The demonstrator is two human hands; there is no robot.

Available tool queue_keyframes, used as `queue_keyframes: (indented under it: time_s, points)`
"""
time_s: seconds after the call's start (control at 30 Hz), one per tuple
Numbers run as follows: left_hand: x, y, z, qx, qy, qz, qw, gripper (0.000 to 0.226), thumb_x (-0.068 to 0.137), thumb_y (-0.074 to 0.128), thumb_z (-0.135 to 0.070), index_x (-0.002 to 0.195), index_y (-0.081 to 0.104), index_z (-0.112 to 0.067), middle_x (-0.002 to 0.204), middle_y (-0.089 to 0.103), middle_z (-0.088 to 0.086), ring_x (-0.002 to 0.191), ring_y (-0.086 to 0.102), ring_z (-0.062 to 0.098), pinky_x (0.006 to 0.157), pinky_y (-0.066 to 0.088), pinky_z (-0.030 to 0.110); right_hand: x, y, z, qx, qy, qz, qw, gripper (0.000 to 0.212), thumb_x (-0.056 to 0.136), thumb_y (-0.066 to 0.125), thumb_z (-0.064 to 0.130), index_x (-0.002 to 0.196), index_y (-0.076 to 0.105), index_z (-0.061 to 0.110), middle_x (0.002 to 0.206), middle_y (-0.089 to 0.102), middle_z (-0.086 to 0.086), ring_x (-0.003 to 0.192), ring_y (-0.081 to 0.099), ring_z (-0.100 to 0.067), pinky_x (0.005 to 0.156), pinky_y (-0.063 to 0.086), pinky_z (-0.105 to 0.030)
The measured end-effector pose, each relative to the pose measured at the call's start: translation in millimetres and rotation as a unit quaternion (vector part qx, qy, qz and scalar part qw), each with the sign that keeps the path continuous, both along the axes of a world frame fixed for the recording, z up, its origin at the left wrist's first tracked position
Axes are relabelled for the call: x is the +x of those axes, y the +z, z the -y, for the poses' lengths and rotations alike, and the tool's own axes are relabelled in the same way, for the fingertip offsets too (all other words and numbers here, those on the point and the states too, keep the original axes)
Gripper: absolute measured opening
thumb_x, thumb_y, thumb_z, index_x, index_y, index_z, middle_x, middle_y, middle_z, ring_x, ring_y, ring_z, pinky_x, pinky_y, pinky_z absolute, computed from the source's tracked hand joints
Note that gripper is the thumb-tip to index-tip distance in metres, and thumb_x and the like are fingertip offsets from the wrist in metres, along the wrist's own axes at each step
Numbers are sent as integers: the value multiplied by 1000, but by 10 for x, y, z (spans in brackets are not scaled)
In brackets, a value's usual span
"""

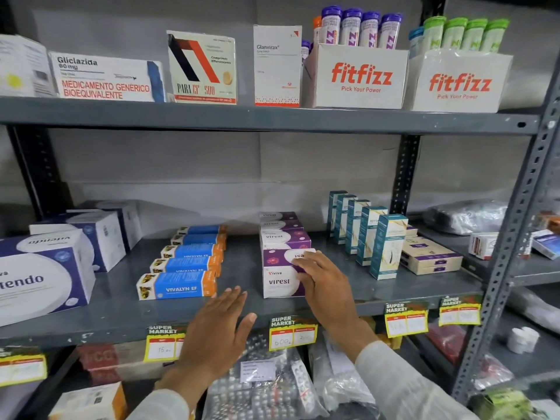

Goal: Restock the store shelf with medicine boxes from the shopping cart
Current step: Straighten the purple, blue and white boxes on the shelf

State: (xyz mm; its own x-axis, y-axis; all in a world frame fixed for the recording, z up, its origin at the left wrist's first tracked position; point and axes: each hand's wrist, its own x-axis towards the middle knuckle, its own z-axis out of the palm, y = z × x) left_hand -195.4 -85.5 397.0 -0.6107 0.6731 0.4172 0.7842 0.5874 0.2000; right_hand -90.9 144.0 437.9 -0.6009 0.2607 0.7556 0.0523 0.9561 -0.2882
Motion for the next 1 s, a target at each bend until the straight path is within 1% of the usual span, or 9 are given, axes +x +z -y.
queue_keyframes:
  time_s: [0.2, 0.27, 0.3, 0.37, 0.47, 0.67, 0.73, 0.83, 1.0]
  points:
    - [-1, -8, -3, -1, 3, 0, 1000, 78, 98, 10, -68, 159, 31, -25, 168, 28, -5, 156, 19, 10, 125, 5, 28, -80, 55, -136, -41, 2, 9, 999, 35, 90, 73, 18, 125, 70, 22, 131, 67, 3, 125, 59, -13, 105, 52, -33]
    - [4, -4, -1, -2, 5, -5, 1000, 74, 100, 13, -66, 159, 29, -24, 168, 27, -6, 156, 18, 9, 125, 5, 28, -66, 50, -169, -114, 2, 15, 993, 45, 88, 76, 21, 132, 64, 22, 142, 59, 3, 132, 52, -14, 110, 42, -25]
    - [8, -3, 0, -1, 5, -6, 1000, 72, 101, 16, -65, 159, 29, -24, 168, 27, -5, 155, 18, 9, 125, 5, 28, -51, 42, -193, -156, 1, 19, 988, 52, 87, 78, 24, 136, 61, 24, 147, 54, 3, 136, 48, -15, 111, 39, -26]
    - [20, 6, -1, 3, 5, -7, 1000, 69, 103, 19, -63, 159, 28, -24, 168, 27, -5, 155, 17, 9, 124, 3, 28, -31, 1, -243, -226, 21, 19, 974, 58, 85, 79, 25, 139, 57, 28, 150, 51, 1, 138, 47, -19, 113, 43, -38]
    - [27, 9, -7, 3, 5, -10, 1000, 70, 102, 17, -63, 160, 27, -24, 168, 26, -6, 156, 17, 9, 123, 2, 26, -24, -40, -253, -279, 48, 7, 959, 55, 85, 79, 20, 136, 60, 29, 139, 61, 1, 127, 59, -22, 98, 57, -43]
    - [29, 8, -11, 7, 3, -7, 1000, 68, 103, 20, -61, 159, 30, -23, 167, 29, -5, 155, 20, 10, 124, 5, 27, -6, -76, -191, -245, -14, -12, 969, 55, 86, 79, 22, 137, 59, 28, 136, 64, 0, 118, 64, -21, 94, 59, -37]
    - [25, -3, -15, 9, 2, -7, 1000, 68, 103, 22, -61, 158, 32, -23, 166, 31, -5, 155, 22, 10, 124, 6, 28, -1, -86, -178, -225, -25, -11, 974, 56, 86, 78, 25, 138, 59, 27, 135, 64, 0, 118, 64, -21, 95, 59, -39]
    - [13, -8, -9, 11, 5, -12, 1000, 68, 103, 24, -62, 156, 37, -22, 164, 36, -3, 153, 27, 12, 124, 10, 30, -3, -76, -184, -207, -26, -4, 978, 55, 87, 77, 24, 138, 58, 27, 135, 64, -1, 118, 65, -22, 93, 60, -42]
    - [20, 3, -12, 6, 6, -11, 1000, 67, 104, 22, -62, 158, 31, -24, 167, 30, -5, 155, 21, 10, 124, 6, 28, 45, -11, -217, -194, -10, 20, 981, 54, 89, 75, 23, 139, 57, 27, 135, 63, -2, 120, 63, -22, 94, 59, -42]
